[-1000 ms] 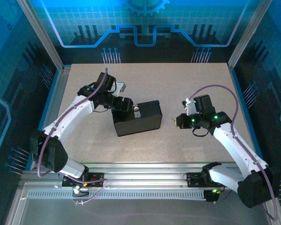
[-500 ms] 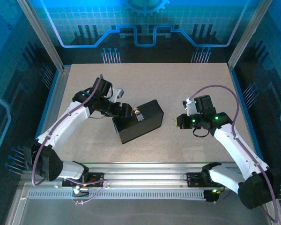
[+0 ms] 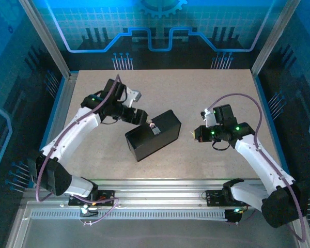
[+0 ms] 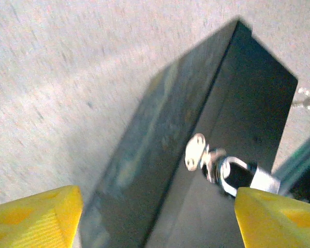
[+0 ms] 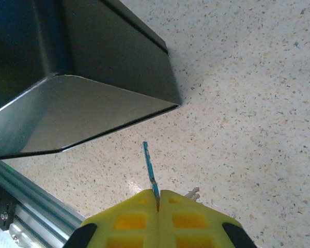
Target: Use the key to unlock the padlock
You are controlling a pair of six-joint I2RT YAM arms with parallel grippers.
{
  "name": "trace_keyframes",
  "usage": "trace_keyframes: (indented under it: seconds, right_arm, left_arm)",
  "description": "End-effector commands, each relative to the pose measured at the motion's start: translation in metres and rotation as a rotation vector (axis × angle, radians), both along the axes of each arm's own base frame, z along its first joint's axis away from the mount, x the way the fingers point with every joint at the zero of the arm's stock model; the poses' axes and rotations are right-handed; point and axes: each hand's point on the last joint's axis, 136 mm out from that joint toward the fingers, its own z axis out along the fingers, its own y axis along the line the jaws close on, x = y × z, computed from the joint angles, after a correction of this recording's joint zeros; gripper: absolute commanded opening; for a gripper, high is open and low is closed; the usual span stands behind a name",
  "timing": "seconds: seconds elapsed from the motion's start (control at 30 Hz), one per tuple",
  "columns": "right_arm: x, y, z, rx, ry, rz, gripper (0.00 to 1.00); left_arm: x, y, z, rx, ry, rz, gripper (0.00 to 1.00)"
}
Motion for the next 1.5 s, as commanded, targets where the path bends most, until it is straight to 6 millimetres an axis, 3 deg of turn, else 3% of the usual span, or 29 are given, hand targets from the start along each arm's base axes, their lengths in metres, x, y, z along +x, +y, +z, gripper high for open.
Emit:
trace_keyframes:
  seconds: [0.0, 0.07, 0.17, 0.37, 0.43, 0.5, 0.63, 0.83, 1.13, 1.47]
  right_arm:
    - [0.006, -0.001, 0.008, -0.009, -0.026, 0.008, 0.00]
    - [0.007, 0.000, 0.008, 0.001, -0.028, 0.011, 0.00]
    - [0.005, 0.001, 0.008, 0.002, -0.021, 0.015, 0.00]
    - [-0.003, -0.003, 0.005, -0.001, -0.012, 0.019, 0.00]
    - [-0.003, -0.004, 0.003, 0.003, -0.001, 0.012, 0.00]
    - [-0.002, -0.004, 0.005, 0.023, 0.000, 0.009, 0.00]
    - [-0.001, 0.002, 0.015, 0.103, -0.010, 0.022, 0.00]
    - [0.001, 0.012, 0.019, 0.157, 0.026, 0.054, 0.00]
    - [0.009, 0.014, 0.012, 0.165, 0.040, 0.043, 0.00]
    - [0.007, 0.012, 0.000, 0.158, 0.051, 0.030, 0.00]
  left_arm:
    - [0.023, -0.007, 0.022, 0.104, -0.241, -0.194, 0.78]
    - [0.016, -0.022, 0.023, 0.105, -0.349, -0.398, 0.78]
    - [-0.011, -0.039, 0.024, 0.083, -0.517, -0.738, 0.78]
    - [-0.038, -0.062, 0.053, -0.107, -0.617, -1.084, 0.73]
    - [-0.050, -0.073, 0.058, -0.199, -0.621, -1.176, 0.71]
    - [-0.058, -0.078, 0.049, -0.241, -0.576, -1.258, 0.71]
    - [-0.048, -0.075, 0.029, -0.248, -0.530, -1.289, 0.70]
    - [-0.051, -0.067, 0.014, -0.228, -0.550, -1.338, 0.72]
    - [-0.041, -0.067, -0.020, -0.158, -0.557, -1.351, 0.72]
    - [-0.048, -0.079, -0.031, -0.148, -0.557, -1.385, 0.68]
